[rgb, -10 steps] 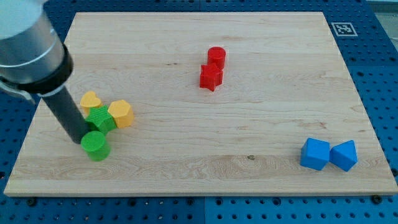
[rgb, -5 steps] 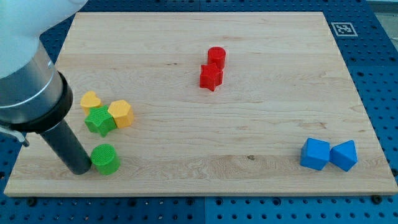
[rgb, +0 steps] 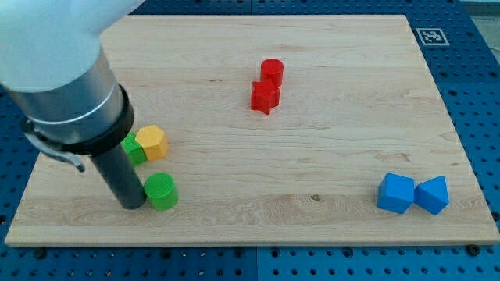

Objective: Place the green circle left to the blue cube

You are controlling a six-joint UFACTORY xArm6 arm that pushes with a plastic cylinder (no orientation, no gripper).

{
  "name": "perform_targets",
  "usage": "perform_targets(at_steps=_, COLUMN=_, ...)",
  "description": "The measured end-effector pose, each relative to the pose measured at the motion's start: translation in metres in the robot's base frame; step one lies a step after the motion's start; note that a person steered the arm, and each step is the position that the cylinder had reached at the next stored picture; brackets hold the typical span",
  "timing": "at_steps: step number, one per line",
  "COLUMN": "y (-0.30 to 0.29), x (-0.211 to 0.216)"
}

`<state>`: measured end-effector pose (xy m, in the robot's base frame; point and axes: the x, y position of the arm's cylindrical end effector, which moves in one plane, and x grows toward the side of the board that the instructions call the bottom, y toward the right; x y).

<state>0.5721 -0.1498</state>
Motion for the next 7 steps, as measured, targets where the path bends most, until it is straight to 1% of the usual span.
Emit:
perform_targets(at_steps=3, y=0.057, x=-0.005)
perform_targets(at_steps=5, y=0.072, x=-0.020)
perform_targets(at_steps=7, y=0.087, x=-0.023)
